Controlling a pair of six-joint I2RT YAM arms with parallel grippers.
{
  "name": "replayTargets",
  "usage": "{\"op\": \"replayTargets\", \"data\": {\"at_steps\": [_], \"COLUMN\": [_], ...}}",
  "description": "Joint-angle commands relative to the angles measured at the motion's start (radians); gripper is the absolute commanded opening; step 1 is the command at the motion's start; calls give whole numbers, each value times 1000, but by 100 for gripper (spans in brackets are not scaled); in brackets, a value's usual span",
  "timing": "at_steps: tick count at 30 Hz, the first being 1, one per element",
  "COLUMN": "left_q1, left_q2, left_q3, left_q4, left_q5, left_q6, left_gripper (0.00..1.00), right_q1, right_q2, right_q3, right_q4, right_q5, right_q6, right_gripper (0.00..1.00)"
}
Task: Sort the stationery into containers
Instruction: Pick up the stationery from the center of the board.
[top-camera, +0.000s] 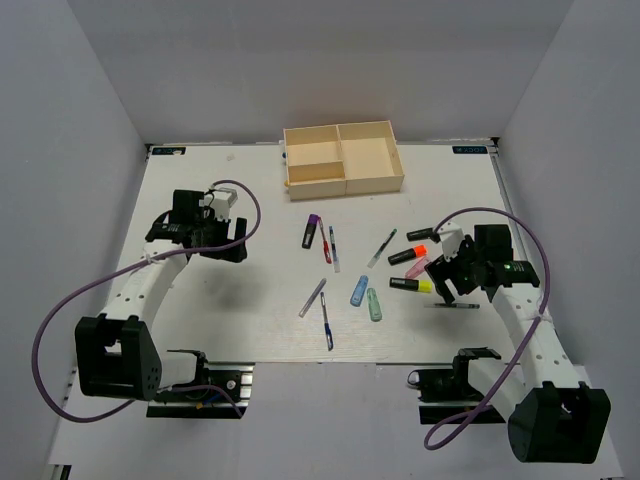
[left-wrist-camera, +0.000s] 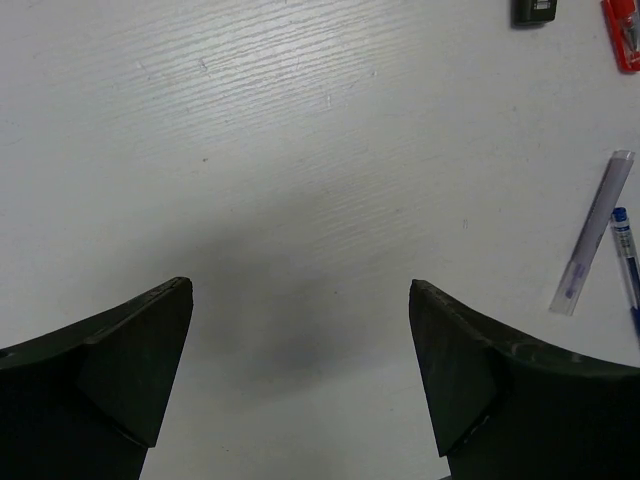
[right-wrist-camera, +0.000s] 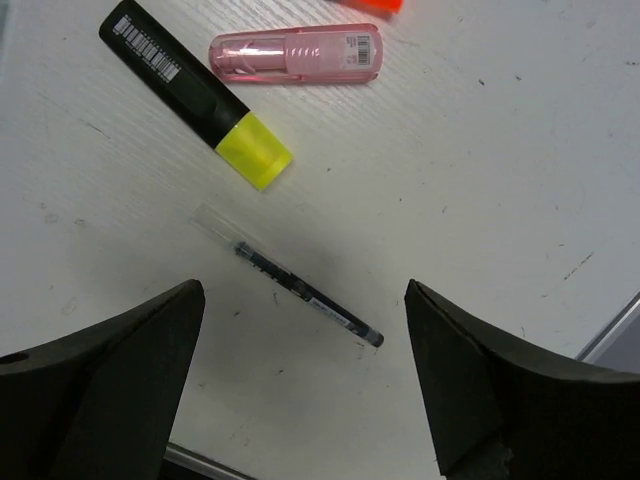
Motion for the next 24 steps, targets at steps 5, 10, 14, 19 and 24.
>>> {"op": "replayTargets", "data": {"at_steps": [5, 10, 14, 19, 24], "left_q1": [-10, -10, -10, -10, -10], "left_q2": [-31, -22, -26, -2, 62], "left_q3": [25, 30, 29, 39, 65], "left_q4": [23, 79, 116, 121, 98], "left_q5": [-43, -127, -162, -178, -181], "left_q6": [3, -81, -115, -116, -116], "left_gripper": [98, 98, 98, 98, 98], "right_q1": [24, 134, 276, 427, 636], "right_q2": [-59, 35, 79, 147, 190], "right_q3": [123, 217, 237, 195, 125], "right_q4": [-43, -97, -46, 34, 102], "right_q5": [-189, -275, -242, -94, 62], "right_q6": [2, 60, 148, 175, 135], "right_gripper": [83, 76, 76, 73, 73]}}
